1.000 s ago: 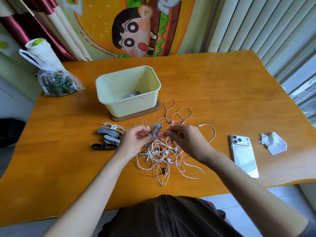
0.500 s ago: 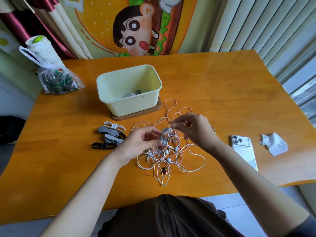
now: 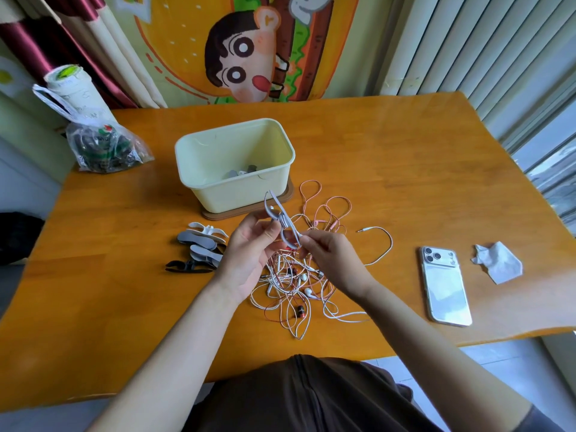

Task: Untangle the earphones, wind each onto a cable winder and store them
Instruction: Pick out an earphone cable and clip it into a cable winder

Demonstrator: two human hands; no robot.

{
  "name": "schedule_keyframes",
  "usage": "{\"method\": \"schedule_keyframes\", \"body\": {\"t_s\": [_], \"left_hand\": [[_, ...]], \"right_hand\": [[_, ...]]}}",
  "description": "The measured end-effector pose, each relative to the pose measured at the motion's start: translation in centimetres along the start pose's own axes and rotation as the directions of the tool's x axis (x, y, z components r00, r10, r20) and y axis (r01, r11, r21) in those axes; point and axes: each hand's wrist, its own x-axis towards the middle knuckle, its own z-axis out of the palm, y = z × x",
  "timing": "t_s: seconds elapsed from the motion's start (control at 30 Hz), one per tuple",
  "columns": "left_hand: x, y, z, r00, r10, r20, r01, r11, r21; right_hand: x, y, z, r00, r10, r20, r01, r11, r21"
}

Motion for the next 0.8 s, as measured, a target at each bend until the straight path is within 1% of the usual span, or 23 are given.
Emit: {"method": "schedule_keyframes", "body": {"t_s": [0.13, 0.27, 0.4, 0.53, 0.6, 0.7, 0.8], "left_hand": [[0.1, -0.4, 0.0, 1.000, -0.006, -0.028, 0.006, 0.999, -0.032], [0.3, -0.6, 0.0, 0.996, -0.055, -0.075, 0.047, 0.994, -0.102], [0.3, -0.9, 0.1, 0.986, -0.113, -0.121, 0.097, 0.987, -0.129], [0.3, -1.3, 0.0, 0.973, -0.126, -0.192, 0.105, 0.988, -0.116], [0.5, -1.5, 0.0, 0.967, -0.091, -0.239, 0.082, 0.996, -0.047], [0.8, -1.8, 0.0, 0.950, 0.001, -0.311, 0.044, 0.990, 0.135], [0.8, -2.1, 0.2, 0.937, 0.131, -0.325, -0.004, 0.932, 0.364]], "right_hand": [[0.1, 0.1, 0.7, 1.000, -0.001, -0.008, 0.001, 1.000, 0.017], [0.2, -0.2, 0.8, 1.000, -0.005, 0.023, 0.005, 1.000, -0.009], [0.3, -0.3, 0.7, 0.995, 0.019, 0.098, -0.011, 0.996, -0.085], [0.2, -0.2, 0.6, 0.997, 0.013, 0.081, 0.001, 0.986, -0.165], [0.0, -0.1, 0.7, 0.998, 0.001, 0.070, 0.013, 0.978, -0.206], [-0.2, 0.1, 0.8, 0.998, -0.006, 0.069, 0.023, 0.969, -0.246], [-0.3, 0.1, 1.0, 0.996, -0.013, 0.084, 0.034, 0.966, -0.254]]}}
